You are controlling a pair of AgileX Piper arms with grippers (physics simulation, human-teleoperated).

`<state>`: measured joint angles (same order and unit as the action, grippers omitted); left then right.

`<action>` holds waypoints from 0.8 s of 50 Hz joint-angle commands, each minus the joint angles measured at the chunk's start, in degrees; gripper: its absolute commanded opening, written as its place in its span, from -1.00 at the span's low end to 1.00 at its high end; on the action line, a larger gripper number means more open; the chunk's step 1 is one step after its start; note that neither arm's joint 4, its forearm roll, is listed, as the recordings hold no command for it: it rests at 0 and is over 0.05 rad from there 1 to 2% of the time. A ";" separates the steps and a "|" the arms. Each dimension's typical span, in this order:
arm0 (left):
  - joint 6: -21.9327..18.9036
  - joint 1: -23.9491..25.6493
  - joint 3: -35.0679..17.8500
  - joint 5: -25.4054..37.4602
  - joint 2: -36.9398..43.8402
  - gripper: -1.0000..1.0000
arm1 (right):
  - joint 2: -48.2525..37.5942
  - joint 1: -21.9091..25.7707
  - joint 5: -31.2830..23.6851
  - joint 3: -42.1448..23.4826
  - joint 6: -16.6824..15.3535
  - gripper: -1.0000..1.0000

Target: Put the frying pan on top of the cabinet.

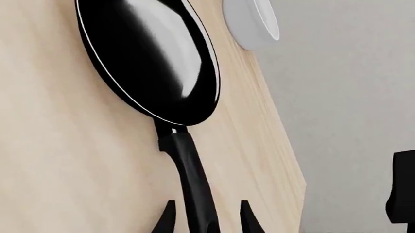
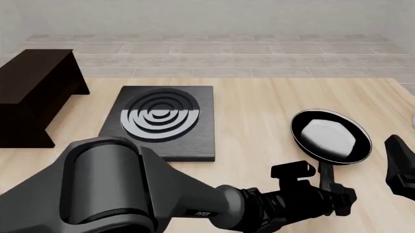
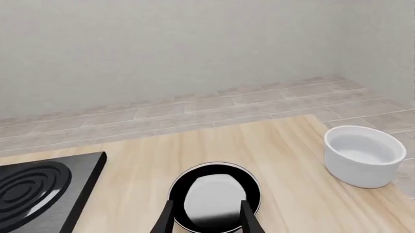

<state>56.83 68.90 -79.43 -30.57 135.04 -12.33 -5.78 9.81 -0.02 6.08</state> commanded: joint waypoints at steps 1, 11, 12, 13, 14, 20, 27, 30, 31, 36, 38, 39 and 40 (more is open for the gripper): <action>2.40 0.34 -0.47 0.44 0.98 1.00 | -0.92 -0.12 0.79 0.00 0.02 1.00; 2.88 0.44 -0.80 0.27 1.17 1.00 | -0.98 -0.30 0.86 0.00 0.19 1.00; 2.54 0.39 -0.62 0.05 0.88 1.00 | -0.85 -0.31 0.74 0.00 0.22 1.00; 2.84 0.39 -0.37 -0.50 0.91 1.00 | -0.81 -0.33 0.69 0.00 0.22 1.00; 3.28 0.58 0.31 -1.80 0.66 1.00 | -0.88 -0.35 0.74 0.00 0.25 1.00; -4.97 -0.52 2.51 -1.30 -4.34 -1.00 | -0.96 -0.25 0.90 0.00 0.26 1.00; -2.91 -0.85 3.03 -1.46 -3.74 -1.00 | -0.05 -0.05 0.10 0.00 0.12 1.00; -3.05 -1.47 3.25 -0.73 -4.22 -1.00 | -0.09 -0.03 0.17 0.00 0.09 1.00; -3.12 -1.20 3.90 -1.39 -4.91 -1.00 | -0.08 -0.01 0.18 0.00 0.05 1.00; -2.99 -2.06 4.52 -1.10 -5.72 -1.00 | 0.23 -0.01 -0.05 0.00 0.05 1.00; -2.99 -2.64 5.37 -1.26 -6.69 -1.00 | 0.56 0.23 -0.29 0.00 -0.09 1.00; -3.01 -2.75 5.80 -1.29 -7.23 -1.00 | 0.63 0.28 -0.34 0.00 -0.09 1.00; -3.14 -3.26 6.38 -1.31 -7.92 -1.00 | 0.78 0.36 -0.44 0.00 -0.09 1.00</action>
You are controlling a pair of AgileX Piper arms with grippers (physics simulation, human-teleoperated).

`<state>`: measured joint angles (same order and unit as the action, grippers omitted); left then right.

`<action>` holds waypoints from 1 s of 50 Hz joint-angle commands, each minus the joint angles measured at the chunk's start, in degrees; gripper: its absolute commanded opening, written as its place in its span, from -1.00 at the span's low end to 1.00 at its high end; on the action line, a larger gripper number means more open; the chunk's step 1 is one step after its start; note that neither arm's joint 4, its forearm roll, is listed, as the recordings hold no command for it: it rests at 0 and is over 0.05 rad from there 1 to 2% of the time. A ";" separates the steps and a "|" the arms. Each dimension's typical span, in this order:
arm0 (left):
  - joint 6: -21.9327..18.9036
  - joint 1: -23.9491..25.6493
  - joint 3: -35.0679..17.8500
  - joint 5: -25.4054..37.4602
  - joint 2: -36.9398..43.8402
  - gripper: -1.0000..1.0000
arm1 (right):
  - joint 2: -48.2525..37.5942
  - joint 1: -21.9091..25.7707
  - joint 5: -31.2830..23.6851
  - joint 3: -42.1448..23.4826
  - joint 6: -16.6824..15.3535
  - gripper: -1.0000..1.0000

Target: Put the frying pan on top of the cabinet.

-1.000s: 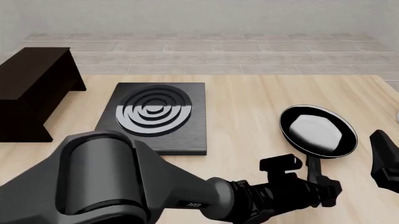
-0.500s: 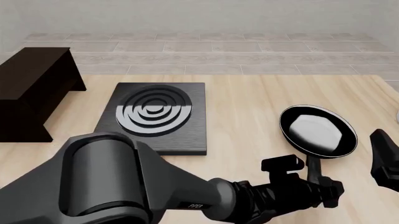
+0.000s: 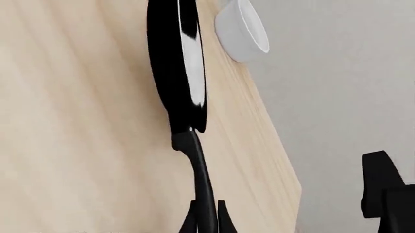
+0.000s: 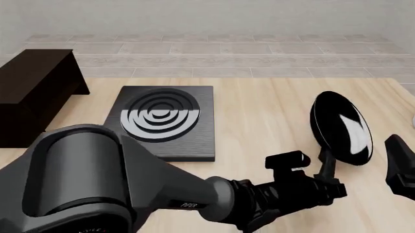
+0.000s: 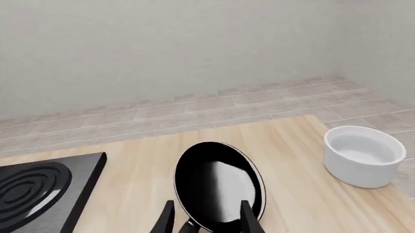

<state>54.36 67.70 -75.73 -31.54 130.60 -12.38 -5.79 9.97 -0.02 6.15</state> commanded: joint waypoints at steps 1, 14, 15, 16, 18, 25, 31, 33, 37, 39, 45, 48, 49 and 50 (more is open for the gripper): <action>-0.65 -2.27 3.07 -0.49 -3.92 -1.00 | 0.97 0.41 -0.70 0.00 -0.16 1.00; -4.41 -5.74 8.90 -0.56 -13.27 -1.00 | 3.32 0.95 -2.47 0.00 -0.24 1.00; -4.28 -6.05 9.35 -0.81 -13.72 -1.00 | 3.43 1.00 -2.57 0.00 -0.22 1.00; -4.01 -6.29 9.93 -0.81 -14.44 -1.00 | 3.41 1.04 -2.55 0.00 -0.13 1.00; -4.26 -6.83 11.14 -1.04 -16.14 -1.00 | 3.59 1.37 -2.63 0.00 -0.23 1.00; -5.07 -8.08 15.48 -1.99 -22.85 -1.00 | 3.88 1.44 -2.84 0.01 -0.14 1.00; -5.78 -10.22 18.27 -1.56 -28.28 -1.00 | 5.08 1.80 -4.00 -0.03 -0.29 1.00; -6.61 -10.90 18.92 -1.48 -29.56 -1.00 | 5.26 1.79 -4.17 -0.03 -0.25 1.00; -7.45 -12.43 22.09 -1.36 -34.89 -1.00 | 6.39 1.57 -5.24 -0.03 -0.33 1.00; -9.08 -13.48 23.51 -0.93 -38.35 -1.00 | 6.80 1.68 -5.60 -0.03 -0.40 1.00; -9.78 -17.68 27.07 1.73 -48.56 -1.00 | 8.70 2.46 -7.37 0.01 -1.01 1.00; -8.72 -19.93 28.73 3.27 -52.22 -1.00 | 10.42 2.87 -9.08 0.01 -1.32 1.00; -7.57 -19.66 29.47 3.15 -53.03 -1.00 | 10.66 2.96 -9.28 0.00 -1.44 1.00; -7.57 -19.66 29.48 3.14 -53.04 -1.00 | 10.69 2.96 -9.31 0.00 -1.44 1.00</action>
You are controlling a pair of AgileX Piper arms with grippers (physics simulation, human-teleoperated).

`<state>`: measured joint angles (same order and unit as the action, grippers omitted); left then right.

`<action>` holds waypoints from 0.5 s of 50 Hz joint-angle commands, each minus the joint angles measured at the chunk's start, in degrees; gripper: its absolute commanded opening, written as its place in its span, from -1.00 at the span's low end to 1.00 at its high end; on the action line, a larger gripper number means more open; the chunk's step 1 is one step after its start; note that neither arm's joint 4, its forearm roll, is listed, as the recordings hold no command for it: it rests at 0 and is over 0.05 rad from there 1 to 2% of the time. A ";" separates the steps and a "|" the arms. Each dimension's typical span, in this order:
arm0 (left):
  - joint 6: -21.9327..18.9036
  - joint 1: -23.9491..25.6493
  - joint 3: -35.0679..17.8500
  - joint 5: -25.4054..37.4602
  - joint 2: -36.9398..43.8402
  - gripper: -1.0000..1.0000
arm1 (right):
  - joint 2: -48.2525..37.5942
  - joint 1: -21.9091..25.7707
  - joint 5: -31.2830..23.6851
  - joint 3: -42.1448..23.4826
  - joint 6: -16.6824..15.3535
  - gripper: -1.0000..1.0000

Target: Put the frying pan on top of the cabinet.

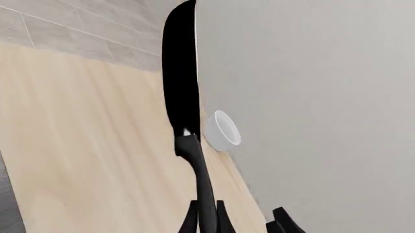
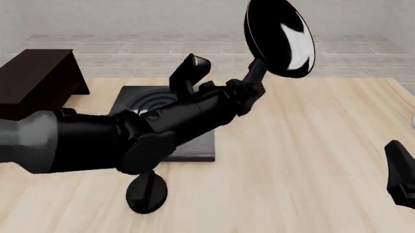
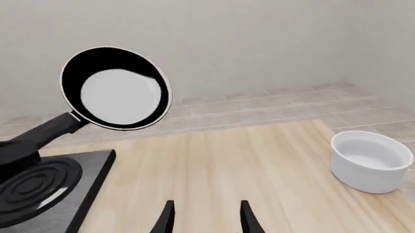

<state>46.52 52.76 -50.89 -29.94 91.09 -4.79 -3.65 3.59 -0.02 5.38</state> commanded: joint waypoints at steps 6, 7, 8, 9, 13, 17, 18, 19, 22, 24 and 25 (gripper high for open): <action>-1.10 -9.26 7.40 5.96 -23.41 -1.00 | 4.17 1.10 -4.04 0.00 -0.92 1.00; -2.34 -10.66 7.65 7.03 -25.47 -1.00 | 4.38 1.15 -4.29 0.00 -1.10 1.00; -1.12 -11.70 8.18 7.23 -26.26 -1.00 | 4.53 1.10 -4.42 0.00 -1.08 1.00; -0.83 -12.97 8.31 8.15 -27.24 -1.00 | 4.65 1.11 -4.50 0.01 -1.26 1.00; -0.06 -16.69 9.54 9.55 -30.48 -1.00 | 4.70 1.26 -4.58 0.01 -1.48 1.00; 0.54 -22.51 11.52 11.08 -36.74 -1.00 | 4.74 1.43 -4.52 0.01 -1.68 1.00; 0.83 -23.40 11.57 12.15 -37.53 -1.00 | 4.74 1.48 -4.46 0.01 -1.73 1.00; 0.98 -23.91 11.85 12.34 -38.25 -1.00 | 4.74 1.48 -4.46 0.01 -1.73 1.00; 1.97 -25.76 12.64 12.83 -39.54 -1.00 | 4.76 1.63 -4.48 0.02 -1.74 1.00; 2.98 -26.98 13.42 12.69 -40.21 -1.00 | 4.76 1.69 -4.50 0.02 -1.59 1.00; 3.28 -27.65 13.83 12.62 -40.30 -1.00 | 4.76 1.72 -4.50 0.02 -1.57 1.00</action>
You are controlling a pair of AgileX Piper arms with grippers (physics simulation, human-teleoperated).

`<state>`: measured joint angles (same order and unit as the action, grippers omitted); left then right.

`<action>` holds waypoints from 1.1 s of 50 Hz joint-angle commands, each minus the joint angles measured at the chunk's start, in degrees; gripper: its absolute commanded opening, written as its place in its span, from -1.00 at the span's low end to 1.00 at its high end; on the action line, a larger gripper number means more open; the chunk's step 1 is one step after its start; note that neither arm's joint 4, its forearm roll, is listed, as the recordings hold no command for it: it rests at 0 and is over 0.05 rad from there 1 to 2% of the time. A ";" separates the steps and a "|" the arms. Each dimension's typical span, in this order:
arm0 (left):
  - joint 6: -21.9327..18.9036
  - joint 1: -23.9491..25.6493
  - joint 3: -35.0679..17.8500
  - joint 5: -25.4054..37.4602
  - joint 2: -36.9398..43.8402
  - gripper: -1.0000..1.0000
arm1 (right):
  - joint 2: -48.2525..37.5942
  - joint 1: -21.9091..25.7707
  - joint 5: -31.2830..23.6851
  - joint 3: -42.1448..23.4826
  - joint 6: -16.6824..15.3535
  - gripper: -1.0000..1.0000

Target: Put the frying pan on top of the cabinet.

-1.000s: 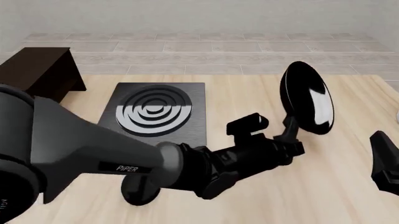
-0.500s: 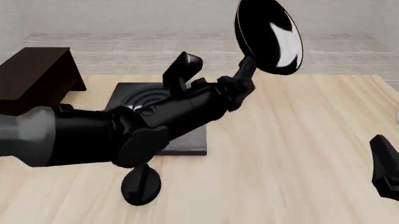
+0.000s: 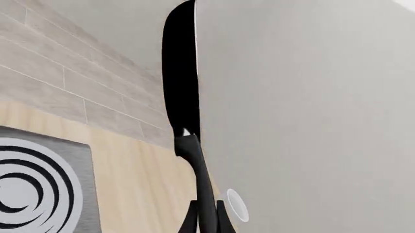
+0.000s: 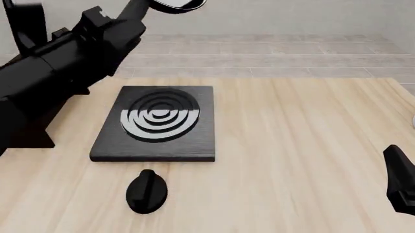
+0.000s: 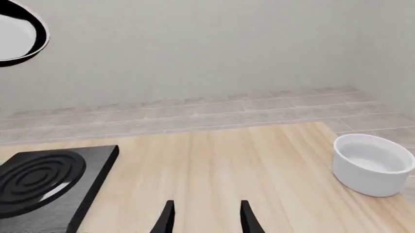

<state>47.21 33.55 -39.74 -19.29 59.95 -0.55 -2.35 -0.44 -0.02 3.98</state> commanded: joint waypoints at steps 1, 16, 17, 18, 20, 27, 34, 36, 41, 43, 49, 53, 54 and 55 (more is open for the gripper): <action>2.86 -8.80 2.96 1.84 -9.34 -1.00 | 0.52 0.46 -0.47 0.01 -0.20 1.00; 8.39 -19.37 6.23 3.85 -13.82 -1.00 | 0.47 0.35 -0.29 -0.03 -0.04 1.00; 9.35 -20.00 6.72 3.74 -13.72 -1.00 | 0.47 0.38 -0.28 -0.03 -0.06 1.00; 9.71 -21.12 7.17 3.60 -14.34 -1.00 | 0.47 0.43 -0.28 -0.03 -0.09 1.00; 10.14 -22.53 7.40 4.13 -15.32 -1.00 | 0.47 0.48 -0.26 -0.03 -0.13 1.00; 11.55 -24.18 7.63 4.38 -15.58 -1.00 | 0.48 0.57 -0.22 -0.03 -0.15 1.00; 15.40 -25.97 8.87 3.11 -14.39 -1.00 | 0.48 0.48 -0.22 -0.02 -0.03 1.00; 14.88 -26.02 8.54 3.41 -14.72 -1.00 | 0.48 0.47 -0.24 -0.02 0.01 1.00; 16.12 -26.93 9.04 3.25 -15.03 -1.00 | 0.48 0.44 -0.21 -0.02 0.10 1.00; 16.95 -27.28 9.54 2.53 -14.40 -1.00 | 0.48 0.42 -0.18 -0.02 0.12 1.00; 19.73 -29.02 10.96 0.92 -13.71 -1.00 | 0.48 0.50 -0.22 -0.02 0.18 1.00; 21.27 -29.53 11.76 -0.24 -13.35 -1.00 | 0.48 0.54 -0.21 -0.02 0.22 1.00; 21.70 -29.86 11.88 -0.63 -13.33 -1.00 | 0.48 0.54 -0.18 -0.02 0.21 1.00; 21.90 -29.99 12.04 -0.85 -13.24 -1.00 | 0.48 0.52 -0.20 -0.02 0.24 1.00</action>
<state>65.81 5.64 -27.93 -17.12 46.88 -0.08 -1.86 -0.65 -0.04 4.12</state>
